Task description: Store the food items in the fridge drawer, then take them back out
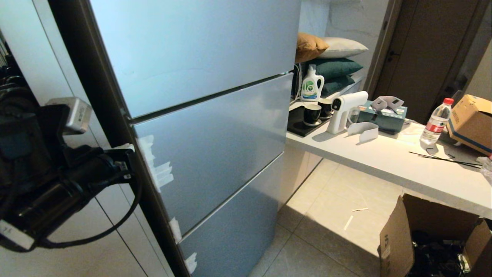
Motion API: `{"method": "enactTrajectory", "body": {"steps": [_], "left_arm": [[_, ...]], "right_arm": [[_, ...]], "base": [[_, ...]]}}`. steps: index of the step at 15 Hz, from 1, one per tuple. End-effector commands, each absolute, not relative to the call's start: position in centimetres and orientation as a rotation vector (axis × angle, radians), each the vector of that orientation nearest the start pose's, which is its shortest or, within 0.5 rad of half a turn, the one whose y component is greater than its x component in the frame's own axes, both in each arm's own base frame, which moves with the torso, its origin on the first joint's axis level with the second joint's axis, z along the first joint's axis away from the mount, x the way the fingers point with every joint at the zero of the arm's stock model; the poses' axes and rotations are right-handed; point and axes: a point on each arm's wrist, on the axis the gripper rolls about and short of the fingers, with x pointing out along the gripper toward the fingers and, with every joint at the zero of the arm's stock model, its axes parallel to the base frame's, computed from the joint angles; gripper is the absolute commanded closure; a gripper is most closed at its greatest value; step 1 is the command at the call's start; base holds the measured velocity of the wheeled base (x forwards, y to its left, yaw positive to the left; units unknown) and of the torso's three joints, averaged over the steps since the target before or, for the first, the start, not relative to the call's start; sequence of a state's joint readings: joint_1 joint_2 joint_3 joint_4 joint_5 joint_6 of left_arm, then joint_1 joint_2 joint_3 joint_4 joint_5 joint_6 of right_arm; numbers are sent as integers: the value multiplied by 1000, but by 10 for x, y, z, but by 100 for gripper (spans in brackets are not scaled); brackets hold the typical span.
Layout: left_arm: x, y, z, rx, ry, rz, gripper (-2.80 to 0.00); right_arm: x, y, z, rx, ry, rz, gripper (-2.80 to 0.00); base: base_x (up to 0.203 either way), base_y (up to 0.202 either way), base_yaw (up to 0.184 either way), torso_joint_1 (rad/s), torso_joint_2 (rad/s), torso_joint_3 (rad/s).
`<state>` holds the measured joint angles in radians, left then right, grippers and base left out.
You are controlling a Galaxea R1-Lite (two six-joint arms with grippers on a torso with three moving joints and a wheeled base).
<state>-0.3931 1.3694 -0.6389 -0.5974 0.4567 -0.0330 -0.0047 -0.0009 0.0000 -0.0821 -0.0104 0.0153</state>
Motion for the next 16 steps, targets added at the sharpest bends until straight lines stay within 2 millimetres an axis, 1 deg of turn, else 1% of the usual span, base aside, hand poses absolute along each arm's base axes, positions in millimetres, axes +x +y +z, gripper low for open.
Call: {"method": "enactTrajectory", "body": {"steps": [1,5,7,10,12,14,16], "left_arm": [[214,-76,222,20,117,80,0],[223,-71,222,20,122,115,0],[225,-71,220,21,130,114,0],[232,-75,212,7,147,111,0],[237,-78,210,-5,123,104,0],[237,-78,209,-10,121,90,0],[235,-79,209,-22,125,33,0]], "right_arm": [[-21,0,75,15,-52,-15,0],[-21,0,75,16,-54,-16,0],[-21,0,75,16,-54,-15,0],[-21,0,75,17,-52,-16,0],[-21,0,75,17,-54,-15,0],[-21,0,75,17,-53,-16,0],[-21,0,75,17,-54,-16,0]], "base": [[0,0,0,0,0,0],[0,0,0,0,0,0],[0,0,0,0,0,0],[0,0,0,0,0,0],[0,0,0,0,0,0],[0,0,0,0,0,0],[0,0,0,0,0,0]]}}
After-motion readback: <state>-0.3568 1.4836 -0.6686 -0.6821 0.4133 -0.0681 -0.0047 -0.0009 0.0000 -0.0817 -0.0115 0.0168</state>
